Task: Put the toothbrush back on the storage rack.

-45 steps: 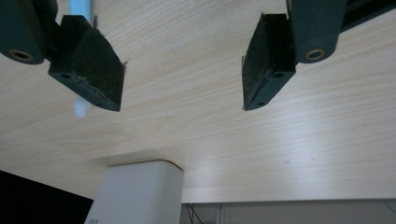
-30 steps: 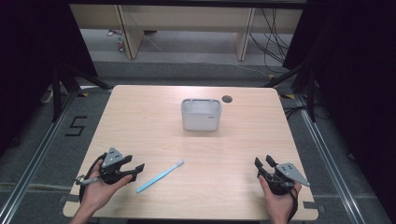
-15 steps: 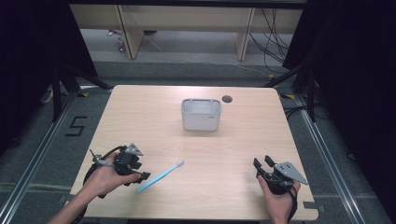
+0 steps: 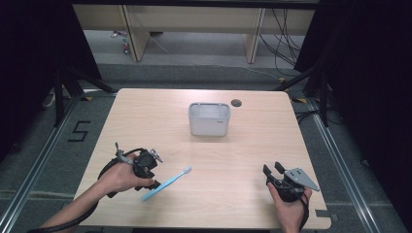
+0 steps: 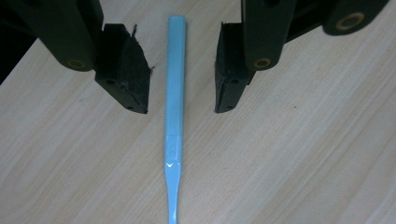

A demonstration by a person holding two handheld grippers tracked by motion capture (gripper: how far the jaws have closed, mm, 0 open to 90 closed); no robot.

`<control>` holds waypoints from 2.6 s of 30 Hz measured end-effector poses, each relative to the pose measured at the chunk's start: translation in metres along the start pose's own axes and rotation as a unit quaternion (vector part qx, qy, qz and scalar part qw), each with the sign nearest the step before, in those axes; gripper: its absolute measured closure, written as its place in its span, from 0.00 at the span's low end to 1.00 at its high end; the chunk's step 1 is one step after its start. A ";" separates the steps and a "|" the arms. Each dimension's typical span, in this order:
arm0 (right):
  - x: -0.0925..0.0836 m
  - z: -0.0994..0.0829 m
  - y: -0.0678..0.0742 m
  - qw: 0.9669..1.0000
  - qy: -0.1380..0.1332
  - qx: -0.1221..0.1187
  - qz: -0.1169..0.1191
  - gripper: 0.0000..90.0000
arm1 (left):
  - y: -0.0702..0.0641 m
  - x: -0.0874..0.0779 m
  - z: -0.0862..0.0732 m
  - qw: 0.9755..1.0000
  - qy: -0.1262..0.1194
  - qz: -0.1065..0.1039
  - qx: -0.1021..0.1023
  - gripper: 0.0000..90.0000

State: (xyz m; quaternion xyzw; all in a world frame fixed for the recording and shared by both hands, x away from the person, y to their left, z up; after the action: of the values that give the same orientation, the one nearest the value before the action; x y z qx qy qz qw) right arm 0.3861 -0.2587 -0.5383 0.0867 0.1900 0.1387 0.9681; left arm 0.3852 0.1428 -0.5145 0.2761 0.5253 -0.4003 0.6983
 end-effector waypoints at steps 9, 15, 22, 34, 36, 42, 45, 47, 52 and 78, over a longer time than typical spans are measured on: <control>0.000 0.000 -0.001 1.000 0.004 -0.014 0.003 0.56 | -0.004 0.011 0.005 0.999 0.037 -0.018 0.029 0.65; 0.001 0.000 0.000 1.000 0.003 -0.014 0.002 0.56 | -0.003 0.017 0.008 0.996 0.072 -0.013 0.049 0.67; 0.001 0.000 0.000 1.000 0.003 -0.013 0.003 0.56 | -0.004 0.023 0.014 0.994 0.086 -0.016 0.059 0.69; 0.000 -0.001 0.001 1.000 0.008 -0.007 -0.003 0.56 | -0.006 0.032 0.018 0.992 0.100 -0.013 0.075 0.71; 0.000 -0.001 0.001 1.000 0.009 -0.006 -0.003 0.56 | -0.006 0.033 0.019 0.992 0.101 -0.013 0.077 0.71; 0.000 0.000 0.001 1.000 0.005 -0.010 0.001 0.56 | -0.007 0.033 0.019 0.991 0.109 -0.013 0.079 0.72; 0.000 0.000 0.000 1.000 0.007 -0.016 0.002 0.56 | -0.006 0.034 0.019 0.990 0.112 -0.009 0.080 0.72; 0.000 -0.001 0.001 1.000 0.009 -0.017 0.002 0.56 | -0.006 0.035 0.019 0.991 0.111 -0.007 0.081 0.73; 0.000 0.000 -0.001 1.000 0.008 -0.030 0.001 0.56 | -0.008 0.036 0.021 0.990 0.114 -0.008 0.084 0.74; 0.001 -0.001 0.000 1.000 0.009 -0.025 -0.003 0.56 | -0.008 0.043 0.021 0.986 0.133 -0.012 0.095 0.76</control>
State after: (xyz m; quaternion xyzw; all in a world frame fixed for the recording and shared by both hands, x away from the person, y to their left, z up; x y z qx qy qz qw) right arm 0.3864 -0.2581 -0.5390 0.0610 0.1954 0.1412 0.9686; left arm 0.3950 0.1104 -0.5487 0.3854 0.5768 -0.4162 0.5878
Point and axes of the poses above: each handheld gripper's, and its own axes: x roughly forward along the jaws, z roughly out of its top, y roughly to its left, the point moved 7 cm from there along x, roughly forward along the jaws, and after that the axes turned 6 degrees about x, right-handed, at the moved point
